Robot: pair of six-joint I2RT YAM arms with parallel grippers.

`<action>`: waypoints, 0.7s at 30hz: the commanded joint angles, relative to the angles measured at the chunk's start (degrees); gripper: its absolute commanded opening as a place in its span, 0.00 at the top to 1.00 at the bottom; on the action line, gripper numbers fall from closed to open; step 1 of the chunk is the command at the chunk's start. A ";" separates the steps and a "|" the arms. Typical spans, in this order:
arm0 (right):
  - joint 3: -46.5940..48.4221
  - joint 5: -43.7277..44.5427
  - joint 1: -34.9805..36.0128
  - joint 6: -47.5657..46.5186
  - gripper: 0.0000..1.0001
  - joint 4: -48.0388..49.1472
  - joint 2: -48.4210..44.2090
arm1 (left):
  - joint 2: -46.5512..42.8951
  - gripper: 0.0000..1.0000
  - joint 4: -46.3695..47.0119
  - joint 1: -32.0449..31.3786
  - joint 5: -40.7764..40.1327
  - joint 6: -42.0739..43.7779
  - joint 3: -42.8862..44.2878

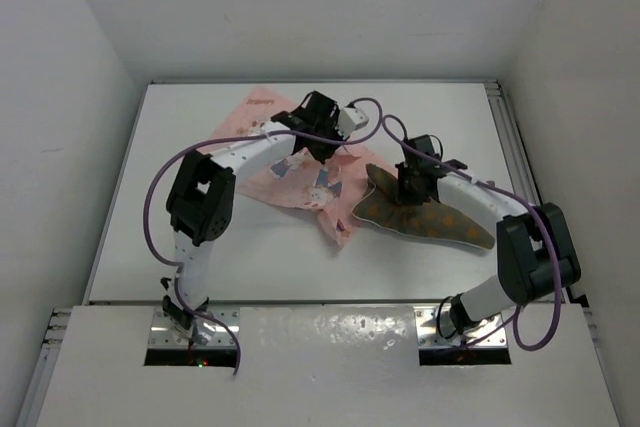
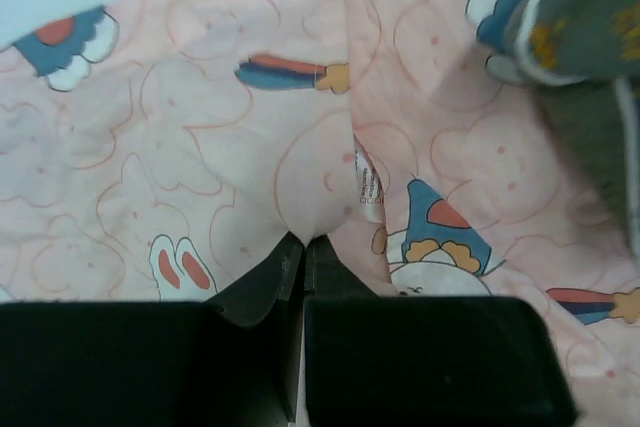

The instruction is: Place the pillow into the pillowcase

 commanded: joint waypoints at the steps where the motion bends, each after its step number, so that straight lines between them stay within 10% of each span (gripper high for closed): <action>1: 5.07 0.35 2.56 -3.46 1.00 -1.50 -2.66 | -3.93 1.00 -5.15 0.80 6.02 -2.51 3.33; 21: 13.16 -9.31 11.89 -1.18 1.00 2.55 3.38 | -5.43 1.00 -7.44 0.97 10.14 -0.31 3.24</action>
